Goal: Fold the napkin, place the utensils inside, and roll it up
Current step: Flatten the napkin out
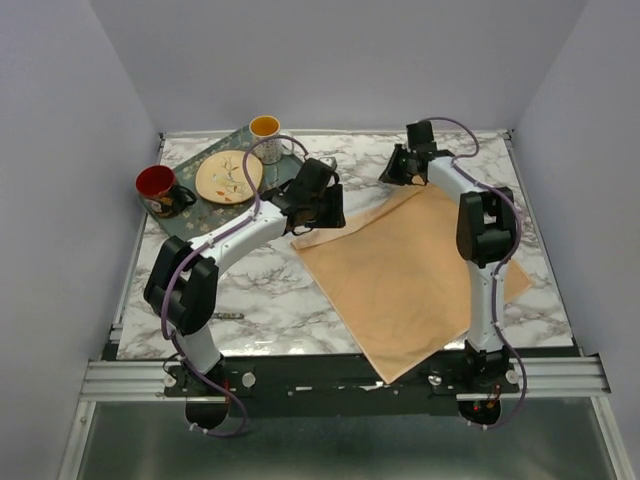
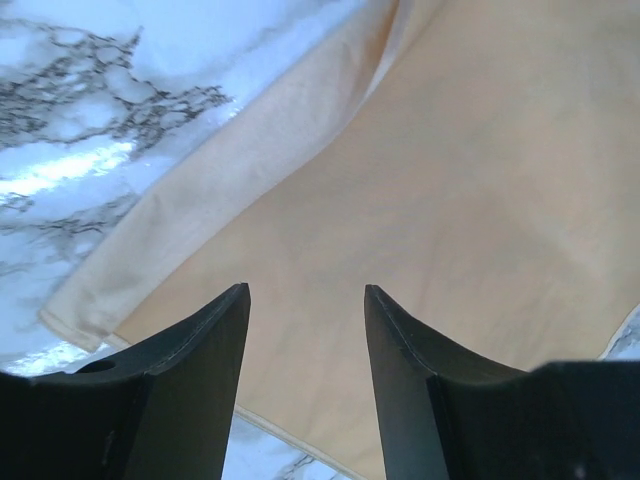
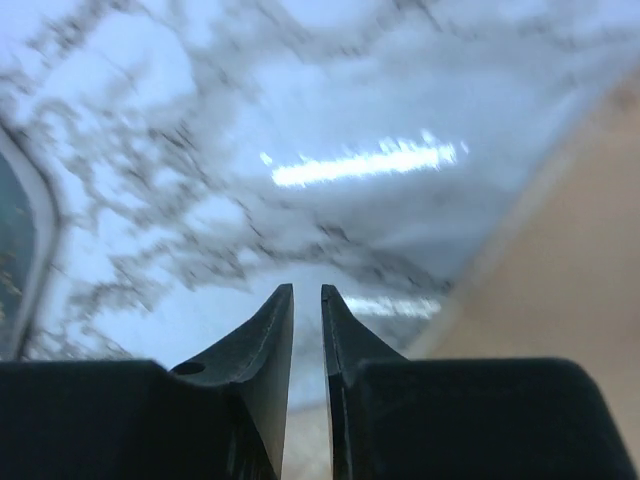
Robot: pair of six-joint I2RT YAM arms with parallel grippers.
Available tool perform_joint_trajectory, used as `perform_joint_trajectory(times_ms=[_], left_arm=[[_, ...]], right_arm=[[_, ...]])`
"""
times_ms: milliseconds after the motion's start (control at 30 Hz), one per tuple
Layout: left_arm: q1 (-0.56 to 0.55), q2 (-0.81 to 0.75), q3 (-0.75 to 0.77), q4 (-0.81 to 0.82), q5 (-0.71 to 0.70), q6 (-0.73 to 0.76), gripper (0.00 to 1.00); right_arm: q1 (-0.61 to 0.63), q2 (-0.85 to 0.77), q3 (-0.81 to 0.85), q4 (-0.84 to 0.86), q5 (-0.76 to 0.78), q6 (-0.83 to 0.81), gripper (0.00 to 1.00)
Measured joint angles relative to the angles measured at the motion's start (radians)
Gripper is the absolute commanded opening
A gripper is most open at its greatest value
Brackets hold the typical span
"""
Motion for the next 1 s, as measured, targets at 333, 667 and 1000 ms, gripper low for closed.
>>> perform_joint_trajectory(times_ms=[333,667,1000], left_arm=[[0.057,0.002,0.033,-0.037,0.056,0.015,0.55],[0.036,0.081,0.002,-0.057,0.022,0.012,0.54],[0.038,0.081,-0.097,-0.082,-0.016,0.011,0.53]], right_arm=[[-0.005,0.071,0.304,-0.08,0.024,-0.011,0.41],[-0.051,0.013,0.267,-0.24,0.156,-0.129,0.28],[-0.11,0.057,0.246,-0.286,0.142,-0.135,0.24]])
